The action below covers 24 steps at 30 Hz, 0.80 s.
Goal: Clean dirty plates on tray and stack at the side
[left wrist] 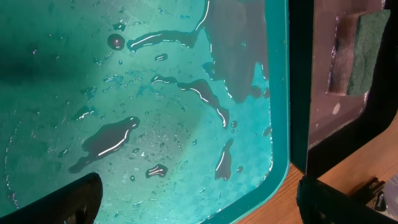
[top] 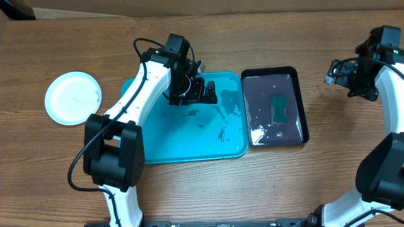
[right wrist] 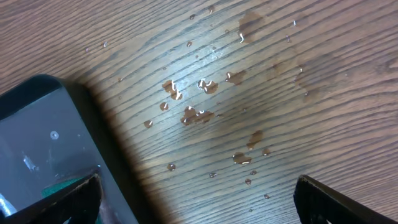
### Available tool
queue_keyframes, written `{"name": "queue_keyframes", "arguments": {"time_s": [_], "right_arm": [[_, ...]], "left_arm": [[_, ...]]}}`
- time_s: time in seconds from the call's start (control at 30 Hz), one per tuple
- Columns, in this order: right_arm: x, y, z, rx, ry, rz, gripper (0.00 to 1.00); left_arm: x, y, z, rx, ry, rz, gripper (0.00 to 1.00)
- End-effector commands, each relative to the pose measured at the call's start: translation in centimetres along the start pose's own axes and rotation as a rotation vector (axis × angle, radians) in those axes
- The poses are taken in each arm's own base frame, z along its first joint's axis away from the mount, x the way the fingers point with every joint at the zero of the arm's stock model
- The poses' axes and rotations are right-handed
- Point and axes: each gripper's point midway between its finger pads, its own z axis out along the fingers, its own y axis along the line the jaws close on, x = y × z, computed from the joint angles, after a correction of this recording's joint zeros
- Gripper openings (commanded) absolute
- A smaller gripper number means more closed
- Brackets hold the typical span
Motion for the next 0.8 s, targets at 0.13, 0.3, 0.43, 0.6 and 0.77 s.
{"name": "queue_keyframes", "arguments": {"time_s": [0.13,0.3,0.43,0.6,0.77], "right_arm": [[-0.3,5.7,-7.4,-0.081,-0.184,-0.124,1.0],[2.3,12.4,-13.1,-0.191,-0.298,-0.29,1.0],[6.6,17.8,-19.5,-0.332,-0.411,-0.454,1.0],[10.2,19.2,-25.6,-0.454,-0.53,-0.54,1.0],[10.4,15.4,-31.0,-0.424,-0.728,-0.51,1.0]], "left_arm": [[-0.2,-0.7,-1.0,0.012,-0.026,0.033,1.0],[-0.2,-0.7,-1.0,0.012,-0.027,0.033,1.0],[-0.2,-0.7,-1.0,0.012,-0.026,0.033,1.0],[-0.2,-0.7,-1.0,0.012,-0.027,0.033,1.0],[-0.2,-0.7,-1.0,0.012,-0.027,0.033,1.0]]}}
